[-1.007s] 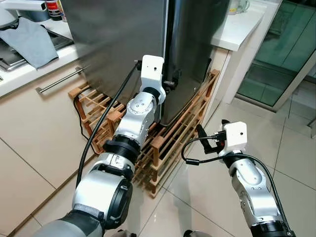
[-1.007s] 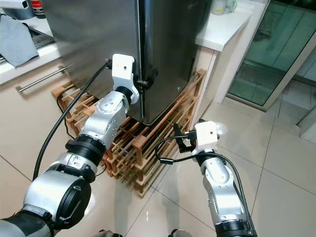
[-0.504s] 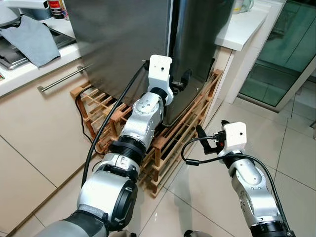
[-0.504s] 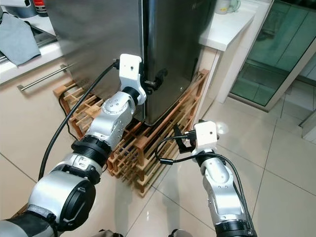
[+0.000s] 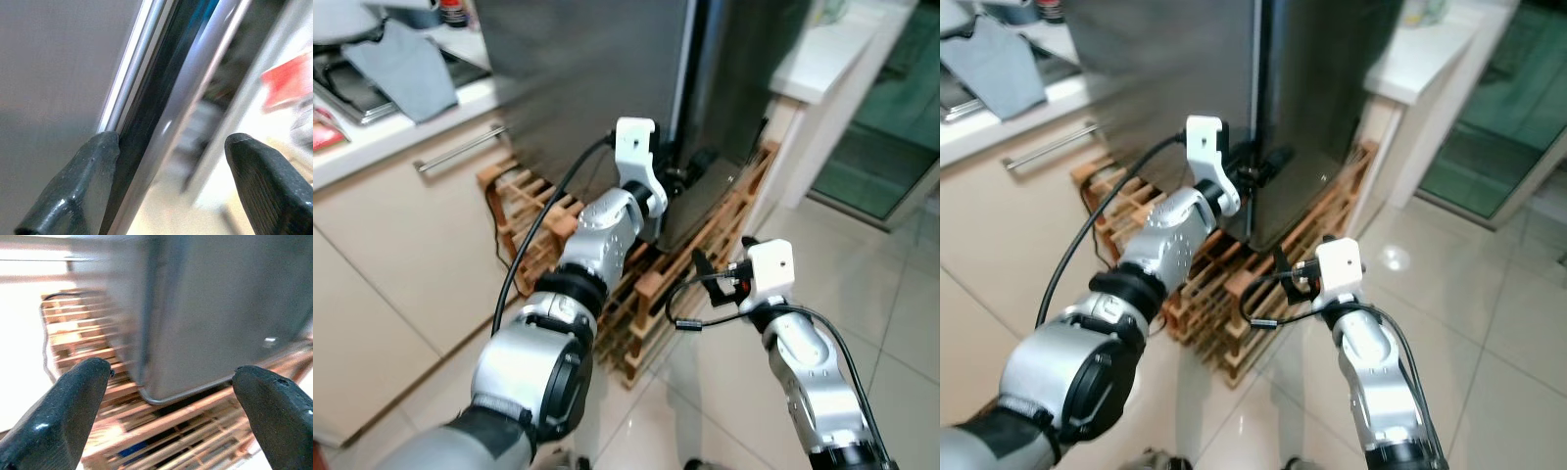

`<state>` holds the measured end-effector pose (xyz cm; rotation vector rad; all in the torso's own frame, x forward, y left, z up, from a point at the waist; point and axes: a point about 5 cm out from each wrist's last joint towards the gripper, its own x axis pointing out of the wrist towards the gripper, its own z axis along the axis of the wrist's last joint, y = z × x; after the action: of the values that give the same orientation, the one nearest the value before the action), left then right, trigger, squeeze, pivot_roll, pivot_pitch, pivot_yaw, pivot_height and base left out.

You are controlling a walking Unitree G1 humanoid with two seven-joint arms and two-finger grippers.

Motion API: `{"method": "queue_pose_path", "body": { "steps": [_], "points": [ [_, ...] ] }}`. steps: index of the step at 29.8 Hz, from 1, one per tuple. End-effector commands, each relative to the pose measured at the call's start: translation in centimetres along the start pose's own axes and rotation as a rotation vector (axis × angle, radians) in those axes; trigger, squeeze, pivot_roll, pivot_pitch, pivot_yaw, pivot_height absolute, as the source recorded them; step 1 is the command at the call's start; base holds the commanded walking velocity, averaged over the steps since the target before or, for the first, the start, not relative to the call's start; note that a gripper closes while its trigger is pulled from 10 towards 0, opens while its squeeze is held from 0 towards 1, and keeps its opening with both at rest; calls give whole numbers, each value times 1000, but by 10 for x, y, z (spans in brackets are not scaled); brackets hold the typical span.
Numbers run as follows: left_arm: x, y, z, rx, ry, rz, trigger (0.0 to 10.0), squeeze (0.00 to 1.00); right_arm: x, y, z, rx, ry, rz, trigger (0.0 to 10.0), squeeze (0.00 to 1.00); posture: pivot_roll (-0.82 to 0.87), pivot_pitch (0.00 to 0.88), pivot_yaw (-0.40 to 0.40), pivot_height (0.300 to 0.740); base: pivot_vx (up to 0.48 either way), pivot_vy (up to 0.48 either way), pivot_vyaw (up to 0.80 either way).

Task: Restocking fridge

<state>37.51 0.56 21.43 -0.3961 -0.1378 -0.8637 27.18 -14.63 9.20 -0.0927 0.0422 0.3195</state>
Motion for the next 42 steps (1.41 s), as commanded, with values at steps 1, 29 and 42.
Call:
{"method": "queue_pose_path", "body": {
  "steps": [1,29,42],
  "points": [
    [50,-132,-1,-123,-81,-485,10000,0,-1,2,1,-19,3,18,10000,0,-202,0,26,740,0,0,0],
    [-32,10,-4,259,0,179,10000,0,5,3,-3,25,19,6,10000,0,-131,0,11,740,0,0,0],
    [-19,19,-10,294,49,302,10000,0,2,5,-5,33,15,-10,10000,0,-164,0,40,740,0,0,0]
  ]
}}
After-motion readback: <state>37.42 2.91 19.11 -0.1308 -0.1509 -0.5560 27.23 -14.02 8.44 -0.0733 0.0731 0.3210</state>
